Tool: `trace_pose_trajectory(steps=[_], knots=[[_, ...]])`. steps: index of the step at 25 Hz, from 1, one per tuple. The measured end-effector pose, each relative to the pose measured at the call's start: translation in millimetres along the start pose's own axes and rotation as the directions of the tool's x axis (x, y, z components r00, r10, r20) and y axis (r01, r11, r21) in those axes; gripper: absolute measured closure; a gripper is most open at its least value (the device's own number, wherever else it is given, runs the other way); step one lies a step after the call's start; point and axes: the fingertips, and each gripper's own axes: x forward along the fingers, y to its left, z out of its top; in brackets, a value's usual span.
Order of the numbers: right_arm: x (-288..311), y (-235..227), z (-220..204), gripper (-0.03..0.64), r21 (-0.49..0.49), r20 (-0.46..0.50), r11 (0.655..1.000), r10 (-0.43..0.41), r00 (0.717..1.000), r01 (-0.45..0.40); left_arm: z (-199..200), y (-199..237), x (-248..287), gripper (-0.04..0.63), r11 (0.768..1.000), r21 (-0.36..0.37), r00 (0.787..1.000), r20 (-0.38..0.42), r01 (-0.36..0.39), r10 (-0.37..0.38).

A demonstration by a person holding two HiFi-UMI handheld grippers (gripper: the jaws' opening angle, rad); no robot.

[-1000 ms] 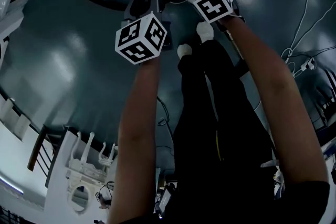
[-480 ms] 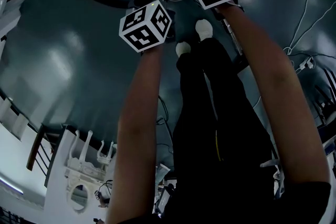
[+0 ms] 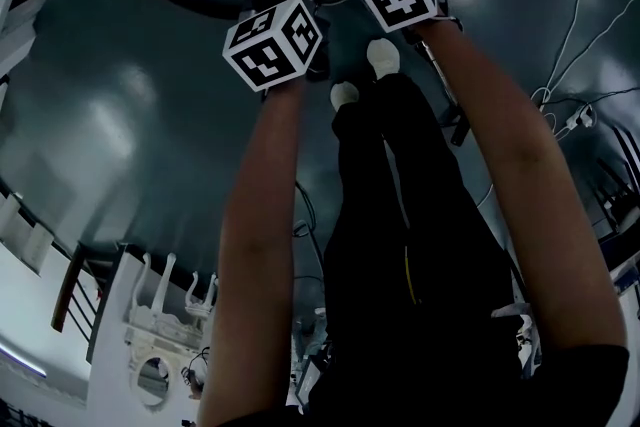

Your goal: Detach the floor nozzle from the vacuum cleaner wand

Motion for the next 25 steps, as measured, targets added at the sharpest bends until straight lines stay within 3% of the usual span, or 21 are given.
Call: trace_pose_trajectory(steps=[8, 9, 12, 14, 19, 25], knots=[[-27.0, 7.6, 0.3, 0.482, 0.074, 0.092, 0.997, -0.016, 0.996, 0.010, -19.3, 3.7, -11.0, 0.322, 1.000, -0.027, 0.999, -0.041, 0.005, -0.006], [-29.7, 7.4, -0.5, 0.487, 0.086, 0.095, 0.996, -0.022, 0.995, 0.014, -22.1, 4.0, -13.6, 0.344, 1.000, -0.021, 0.999, -0.050, 0.004, -0.005], [-38.1, 6.3, -1.6, 0.530, 0.128, 0.101, 0.991, -0.042, 0.994, 0.029, -25.3, 10.9, -24.4, 0.505, 1.000, 0.002, 0.999, -0.049, -0.023, 0.023], [-44.8, 6.6, 0.5, 0.549, 0.154, 0.118, 0.987, -0.055, 0.991, 0.037, -22.9, 17.0, -32.0, 0.574, 0.999, 0.003, 0.999, -0.023, -0.043, 0.043], [-64.0, 5.7, 4.6, 0.618, 0.189, 0.154, 0.979, -0.104, 0.983, 0.074, -20.1, 15.1, -44.7, 0.584, 0.999, 0.020, 0.999, 0.002, -0.042, 0.042], [-81.5, 10.4, 4.9, 0.618, 0.196, 0.190, 0.978, -0.105, 0.976, 0.067, -19.0, 9.2, -58.7, 0.586, 0.999, 0.017, 0.999, 0.026, -0.037, 0.036]])
